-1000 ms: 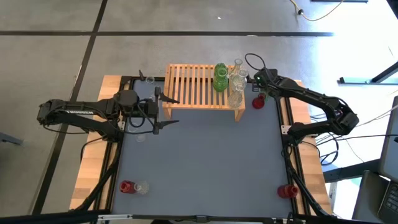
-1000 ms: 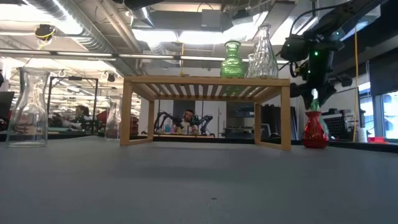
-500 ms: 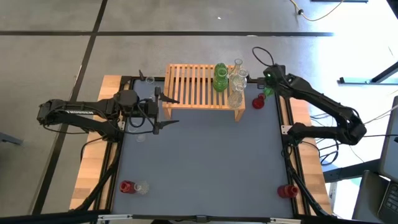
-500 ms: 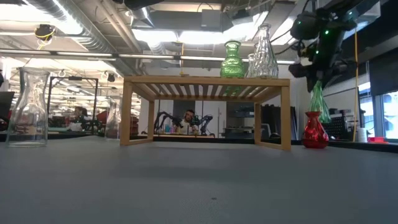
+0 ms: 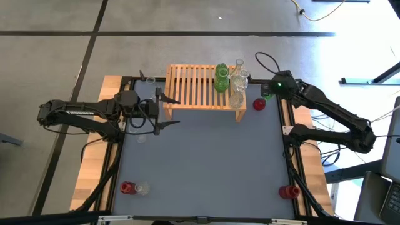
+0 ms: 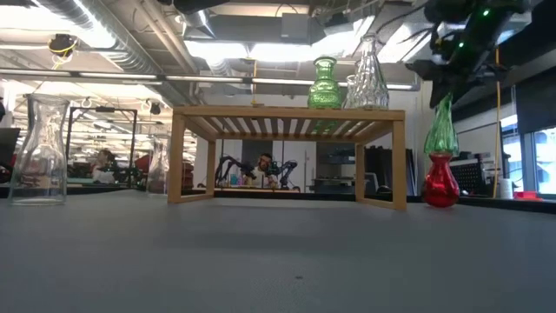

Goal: Sort vases onto shelf
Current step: Put the green vase on the shelf aligned with the other green vase

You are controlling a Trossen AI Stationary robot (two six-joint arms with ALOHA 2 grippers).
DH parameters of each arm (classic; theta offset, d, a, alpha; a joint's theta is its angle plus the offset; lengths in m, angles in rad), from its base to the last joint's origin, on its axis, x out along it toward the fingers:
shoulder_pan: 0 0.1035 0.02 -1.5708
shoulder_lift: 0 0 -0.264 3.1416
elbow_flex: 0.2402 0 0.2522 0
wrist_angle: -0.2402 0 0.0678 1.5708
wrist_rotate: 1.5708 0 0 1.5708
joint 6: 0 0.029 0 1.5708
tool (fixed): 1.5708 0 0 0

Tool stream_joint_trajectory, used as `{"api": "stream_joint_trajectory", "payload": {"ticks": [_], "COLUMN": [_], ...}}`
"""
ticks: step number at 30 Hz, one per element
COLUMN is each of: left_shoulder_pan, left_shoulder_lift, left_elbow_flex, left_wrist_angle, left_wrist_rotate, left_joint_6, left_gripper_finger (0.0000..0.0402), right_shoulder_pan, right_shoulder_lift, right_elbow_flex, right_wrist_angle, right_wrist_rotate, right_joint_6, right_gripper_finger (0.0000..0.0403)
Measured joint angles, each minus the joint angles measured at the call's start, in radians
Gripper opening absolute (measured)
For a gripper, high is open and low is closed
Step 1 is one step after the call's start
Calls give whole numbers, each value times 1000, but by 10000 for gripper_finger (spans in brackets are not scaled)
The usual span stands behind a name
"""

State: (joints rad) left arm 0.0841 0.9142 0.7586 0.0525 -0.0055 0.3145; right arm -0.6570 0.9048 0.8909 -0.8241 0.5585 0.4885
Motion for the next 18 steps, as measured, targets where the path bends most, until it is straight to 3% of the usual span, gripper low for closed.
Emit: {"api": "stream_joint_trajectory", "payload": {"ticks": [11, 18], "left_shoulder_pan": [0, 0], "left_shoulder_lift": [0, 0], "left_elbow_flex": [0, 0], "left_wrist_angle": [1, 1], "left_wrist_rotate": [0, 0], "left_joint_6": [0, 1], "left_gripper_finger": [346, 346], "right_shoulder_pan": [9, 10], "right_shoulder_lift": [-39, -40], "right_elbow_flex": [0, 54], "right_wrist_angle": [-3, -75], "right_wrist_rotate": [13, -49], "right_joint_6": [-29, -51], "right_gripper_finger": [137, 137]}}
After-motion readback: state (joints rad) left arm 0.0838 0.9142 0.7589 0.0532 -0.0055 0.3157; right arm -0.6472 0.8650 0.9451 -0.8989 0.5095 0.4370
